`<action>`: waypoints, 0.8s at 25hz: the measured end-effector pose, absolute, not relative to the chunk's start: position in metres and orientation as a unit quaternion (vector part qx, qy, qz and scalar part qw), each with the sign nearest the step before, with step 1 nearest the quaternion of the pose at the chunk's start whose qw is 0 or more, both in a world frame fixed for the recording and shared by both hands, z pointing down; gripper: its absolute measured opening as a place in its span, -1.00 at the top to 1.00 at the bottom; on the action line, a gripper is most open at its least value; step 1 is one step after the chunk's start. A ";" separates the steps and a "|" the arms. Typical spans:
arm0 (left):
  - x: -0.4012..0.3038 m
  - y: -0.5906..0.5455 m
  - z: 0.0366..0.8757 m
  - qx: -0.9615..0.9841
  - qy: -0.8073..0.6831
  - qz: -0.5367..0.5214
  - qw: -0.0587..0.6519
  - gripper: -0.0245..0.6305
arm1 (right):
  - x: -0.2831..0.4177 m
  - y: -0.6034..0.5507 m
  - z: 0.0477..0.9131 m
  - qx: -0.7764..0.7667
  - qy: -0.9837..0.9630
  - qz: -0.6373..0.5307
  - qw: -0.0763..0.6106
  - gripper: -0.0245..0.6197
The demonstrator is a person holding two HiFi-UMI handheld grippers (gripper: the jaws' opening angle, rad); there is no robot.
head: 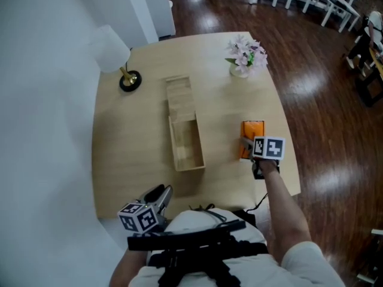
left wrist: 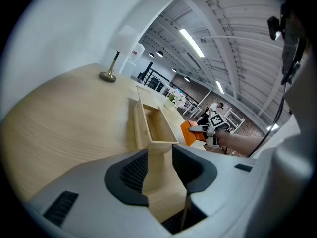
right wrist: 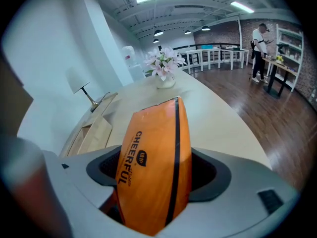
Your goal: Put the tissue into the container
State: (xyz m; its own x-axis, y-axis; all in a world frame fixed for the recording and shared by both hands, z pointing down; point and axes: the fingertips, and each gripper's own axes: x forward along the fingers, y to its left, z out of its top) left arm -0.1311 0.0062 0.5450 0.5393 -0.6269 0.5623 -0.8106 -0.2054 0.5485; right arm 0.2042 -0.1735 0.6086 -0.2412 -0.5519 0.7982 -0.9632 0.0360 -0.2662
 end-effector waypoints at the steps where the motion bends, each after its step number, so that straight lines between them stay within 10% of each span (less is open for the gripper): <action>1: -0.130 0.006 0.545 0.769 -0.467 0.108 0.423 0.45 | 0.205 -0.173 0.606 0.562 -0.674 0.410 0.248 -0.29; 20: -0.134 0.001 0.531 0.781 -0.467 0.095 0.403 0.45 | 0.143 -0.177 0.538 0.520 -0.730 0.388 0.214 -0.29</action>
